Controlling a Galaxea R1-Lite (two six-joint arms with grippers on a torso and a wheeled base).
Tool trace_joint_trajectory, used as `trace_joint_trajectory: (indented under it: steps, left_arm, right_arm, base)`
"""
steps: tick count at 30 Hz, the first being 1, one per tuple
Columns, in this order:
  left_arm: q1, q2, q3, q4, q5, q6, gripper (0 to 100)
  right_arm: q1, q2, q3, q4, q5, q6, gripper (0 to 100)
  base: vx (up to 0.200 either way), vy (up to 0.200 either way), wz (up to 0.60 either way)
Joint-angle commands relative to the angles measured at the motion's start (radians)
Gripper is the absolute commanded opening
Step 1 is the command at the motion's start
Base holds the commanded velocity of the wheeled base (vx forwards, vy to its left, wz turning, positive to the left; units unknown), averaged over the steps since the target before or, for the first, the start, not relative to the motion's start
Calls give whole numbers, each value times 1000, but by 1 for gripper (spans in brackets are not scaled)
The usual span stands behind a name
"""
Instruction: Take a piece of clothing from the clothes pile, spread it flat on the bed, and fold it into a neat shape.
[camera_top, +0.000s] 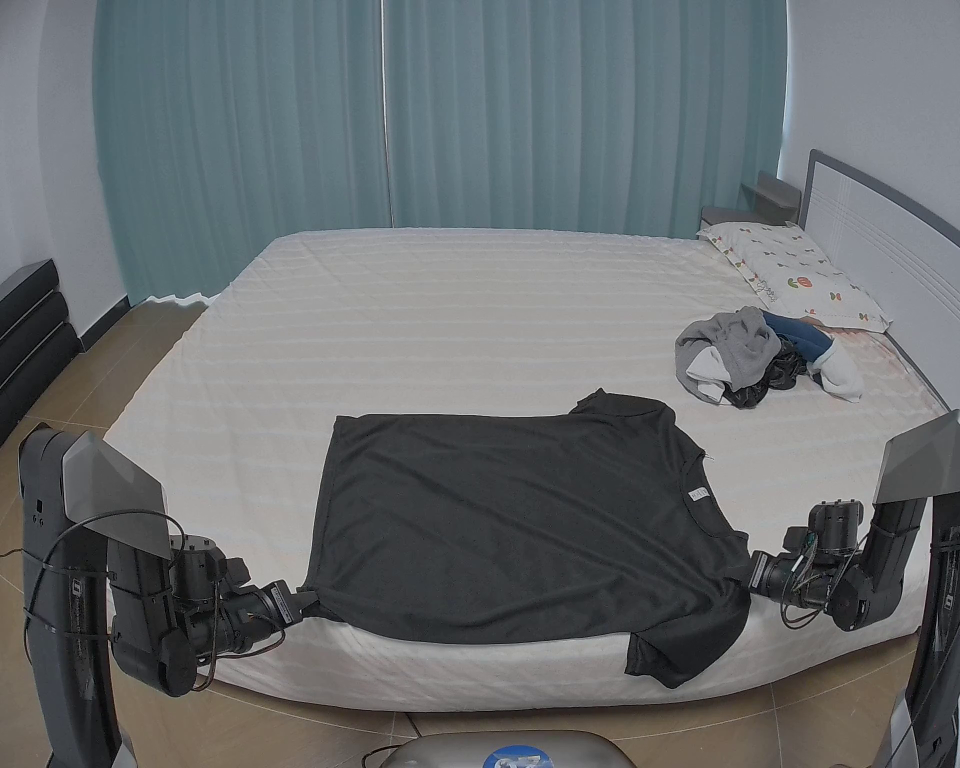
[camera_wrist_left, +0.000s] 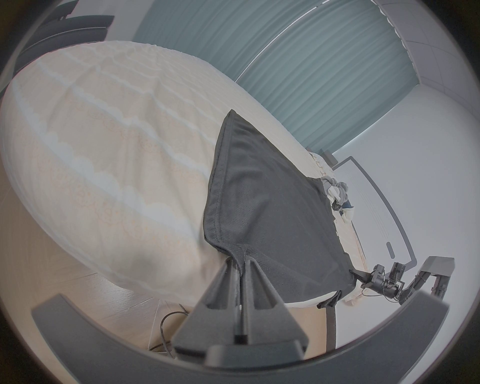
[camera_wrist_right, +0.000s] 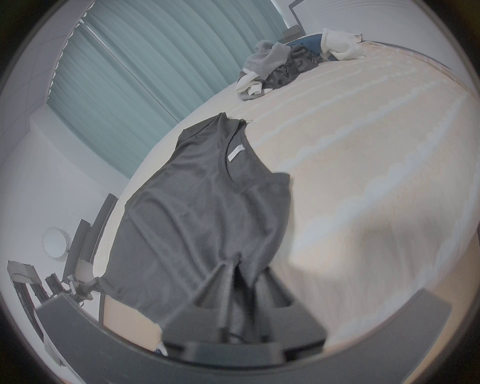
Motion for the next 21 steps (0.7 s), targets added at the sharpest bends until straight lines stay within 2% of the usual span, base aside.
trace_joint_trajectory:
  steps: [1, 8, 21]
  left_arm:
    - [2, -2, -6, -18, 5, -5, 0]
    - [-6, -10, -20, -18, 8, -69, 0]
    - [3, 4, -43, -18, 11, -71, 0]
  right_arm:
    - [1, 3, -126, 52, -32, 17, 0]
    - [16, 4, -267, 157, -39, 36, 0]
    - [30, 49, -467, 276, -45, 39, 0]
  base:
    - [0, 0, 0]
    - [0, 0, 0]
    - [0, 0, 0]
